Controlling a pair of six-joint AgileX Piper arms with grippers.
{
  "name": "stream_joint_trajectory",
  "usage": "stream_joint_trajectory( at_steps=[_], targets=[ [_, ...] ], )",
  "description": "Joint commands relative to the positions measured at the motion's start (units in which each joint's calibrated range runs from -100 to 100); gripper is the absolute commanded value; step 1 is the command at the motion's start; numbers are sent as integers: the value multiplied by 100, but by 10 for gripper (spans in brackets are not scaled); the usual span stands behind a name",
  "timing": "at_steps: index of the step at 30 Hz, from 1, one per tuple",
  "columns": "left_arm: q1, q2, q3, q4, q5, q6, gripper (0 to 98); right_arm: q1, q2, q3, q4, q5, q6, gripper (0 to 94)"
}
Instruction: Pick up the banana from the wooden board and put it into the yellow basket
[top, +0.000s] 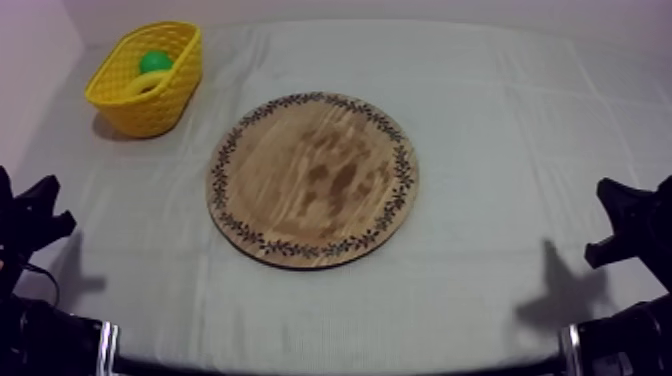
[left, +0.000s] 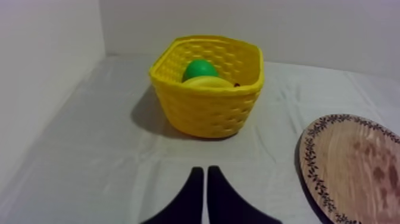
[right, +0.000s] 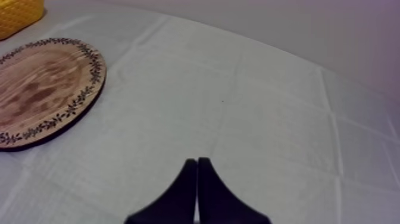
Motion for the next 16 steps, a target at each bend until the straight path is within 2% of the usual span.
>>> stream_joint_trajectory(
  at_steps=[1,16],
  targets=[
    [-23,-5,1,1,0,0,0,0,0,-3,0,1,1,3],
    [-189,-5,1,6,0,6,0,0,0,-3,0,1,1,3]
  ],
)
